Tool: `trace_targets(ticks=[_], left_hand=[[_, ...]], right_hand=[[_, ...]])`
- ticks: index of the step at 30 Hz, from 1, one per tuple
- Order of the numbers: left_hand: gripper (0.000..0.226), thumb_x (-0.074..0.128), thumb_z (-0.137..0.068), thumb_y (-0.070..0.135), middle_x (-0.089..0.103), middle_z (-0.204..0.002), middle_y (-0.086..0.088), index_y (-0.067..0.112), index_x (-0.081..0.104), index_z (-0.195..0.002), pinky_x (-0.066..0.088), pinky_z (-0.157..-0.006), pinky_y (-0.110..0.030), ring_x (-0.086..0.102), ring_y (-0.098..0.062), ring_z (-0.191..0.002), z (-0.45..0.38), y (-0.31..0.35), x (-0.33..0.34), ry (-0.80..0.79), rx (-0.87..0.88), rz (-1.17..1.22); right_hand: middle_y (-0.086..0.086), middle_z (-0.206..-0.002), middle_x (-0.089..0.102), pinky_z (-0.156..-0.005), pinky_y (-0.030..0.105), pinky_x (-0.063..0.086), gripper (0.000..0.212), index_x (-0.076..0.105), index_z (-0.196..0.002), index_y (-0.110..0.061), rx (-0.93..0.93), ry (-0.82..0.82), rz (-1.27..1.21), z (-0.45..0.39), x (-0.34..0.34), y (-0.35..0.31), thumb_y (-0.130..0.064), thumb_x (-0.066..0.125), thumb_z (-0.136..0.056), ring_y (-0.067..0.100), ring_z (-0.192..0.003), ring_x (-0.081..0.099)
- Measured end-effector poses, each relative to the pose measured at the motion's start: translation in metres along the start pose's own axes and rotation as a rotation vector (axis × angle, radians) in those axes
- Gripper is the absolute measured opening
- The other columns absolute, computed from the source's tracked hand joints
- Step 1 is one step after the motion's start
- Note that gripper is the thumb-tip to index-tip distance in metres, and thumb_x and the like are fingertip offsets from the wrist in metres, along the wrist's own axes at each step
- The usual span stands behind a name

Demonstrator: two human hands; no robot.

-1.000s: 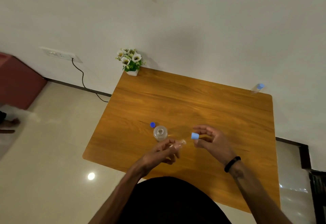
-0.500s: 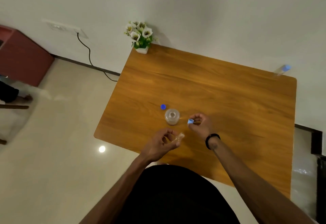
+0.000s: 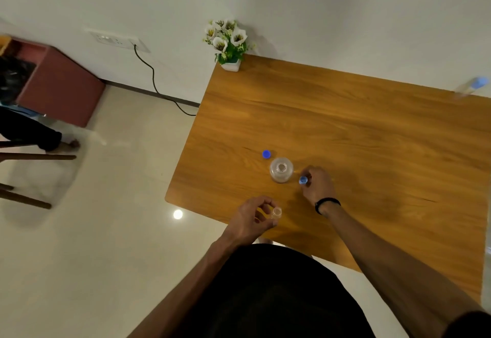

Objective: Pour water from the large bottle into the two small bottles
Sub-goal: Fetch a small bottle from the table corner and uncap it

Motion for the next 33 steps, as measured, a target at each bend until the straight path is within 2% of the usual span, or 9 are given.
trace_targets(ticks=[3, 7, 10, 15, 17, 22, 26, 29, 33], left_hand=[[0.028, 0.082, -0.084, 0.029, 0.062, -0.097, 0.007, 0.039, 0.067, -0.106, 0.053, -0.066, -0.020, 0.058, -0.003, -0.069, -0.002, -0.003, -0.001, -0.003, 0.003, -0.028], [0.027, 0.079, -0.086, 0.025, 0.062, -0.082, 0.009, 0.039, 0.066, -0.106, 0.047, -0.060, -0.015, 0.054, -0.002, -0.059, -0.010, -0.004, 0.006, -0.022, -0.008, -0.041], [0.026, 0.078, -0.087, 0.026, 0.064, -0.081, 0.008, 0.035, 0.066, -0.108, 0.044, -0.059, -0.013, 0.053, 0.000, -0.056, -0.021, -0.002, 0.016, -0.050, 0.010, -0.052], [0.029, 0.077, -0.090, 0.022, 0.065, -0.084, 0.005, 0.022, 0.064, -0.116, 0.045, -0.059, -0.012, 0.054, 0.000, -0.062, -0.046, 0.008, 0.040, -0.089, 0.004, -0.044], [0.031, 0.076, -0.092, 0.024, 0.066, -0.086, 0.006, 0.020, 0.063, -0.119, 0.045, -0.060, -0.010, 0.058, 0.002, -0.065, -0.054, 0.014, 0.050, -0.099, 0.020, -0.064], [0.033, 0.075, -0.093, 0.026, 0.071, -0.106, 0.000, 0.025, 0.064, -0.124, 0.059, -0.081, -0.034, 0.071, -0.018, -0.092, -0.060, 0.023, 0.066, -0.142, 0.010, -0.013], [0.038, 0.070, -0.096, 0.022, 0.070, -0.113, 0.000, 0.024, 0.060, -0.133, 0.056, -0.081, -0.026, 0.070, -0.017, -0.096, -0.053, 0.014, 0.063, -0.106, 0.000, -0.050], [0.037, 0.070, -0.095, 0.022, 0.071, -0.108, -0.003, 0.021, 0.061, -0.131, 0.054, -0.080, -0.024, 0.068, -0.018, -0.096, -0.044, -0.001, 0.053, -0.062, -0.063, -0.082], [0.033, 0.069, -0.095, 0.028, 0.070, -0.098, 0.001, 0.023, 0.063, -0.127, 0.056, -0.083, -0.030, 0.068, -0.017, -0.094, -0.034, -0.019, 0.043, -0.052, -0.137, -0.139]], right_hand=[[0.013, -0.117, 0.065, -0.088, 0.047, 0.057, 0.024, 0.068, -0.109, -0.008, 0.010, -0.011, -0.023, 0.000, 0.001, 0.005, 0.003, 0.069, -0.088, 0.029, -0.102, 0.065], [0.011, -0.135, 0.055, -0.096, 0.035, 0.054, 0.047, 0.061, -0.132, -0.010, 0.045, -0.040, -0.076, 0.008, -0.007, 0.012, 0.006, 0.067, -0.088, 0.024, -0.114, 0.061], [0.006, -0.140, 0.054, -0.102, 0.036, 0.052, 0.053, 0.057, -0.138, -0.018, 0.081, -0.011, -0.099, 0.027, -0.018, 0.018, -0.001, 0.069, -0.089, 0.022, -0.120, 0.058], [-0.007, -0.124, 0.064, -0.082, 0.025, 0.053, 0.055, 0.063, -0.130, -0.025, 0.068, -0.271, -0.188, 0.071, -0.018, 0.026, -0.018, 0.085, -0.079, 0.011, -0.101, 0.063], [-0.011, -0.115, 0.064, -0.072, 0.020, 0.052, 0.058, 0.064, -0.128, -0.024, 0.048, -0.280, -0.207, 0.081, -0.014, 0.027, -0.023, 0.089, -0.075, 0.009, -0.096, 0.063], [-0.001, -0.090, 0.072, -0.071, 0.043, 0.059, 0.010, 0.073, -0.093, -0.018, 0.035, -0.094, -0.222, 0.077, -0.014, 0.030, -0.027, 0.074, -0.090, 0.018, -0.084, 0.067], [-0.003, -0.087, 0.067, -0.067, 0.035, 0.051, 0.004, 0.075, -0.079, -0.024, 0.000, -0.018, -0.110, 0.057, -0.014, 0.031, -0.022, 0.079, -0.080, 0.014, -0.078, 0.061], [0.003, -0.105, 0.059, -0.081, 0.034, 0.053, 0.019, 0.077, -0.099, -0.025, 0.035, 0.032, -0.100, 0.044, -0.008, 0.031, -0.029, 0.083, -0.081, 0.019, -0.088, 0.060], [0.004, -0.119, 0.057, -0.094, 0.032, 0.050, 0.038, 0.074, -0.119, -0.018, 0.039, 0.017, -0.087, 0.032, 0.001, 0.030, -0.023, 0.084, -0.083, 0.022, -0.103, 0.062]])
Point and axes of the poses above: each hand's wrist, its own z-axis away from the middle knuckle, its own x-axis out of the palm, y = z × x, the point moved 2 cm from there along -z, towards the middle knuckle
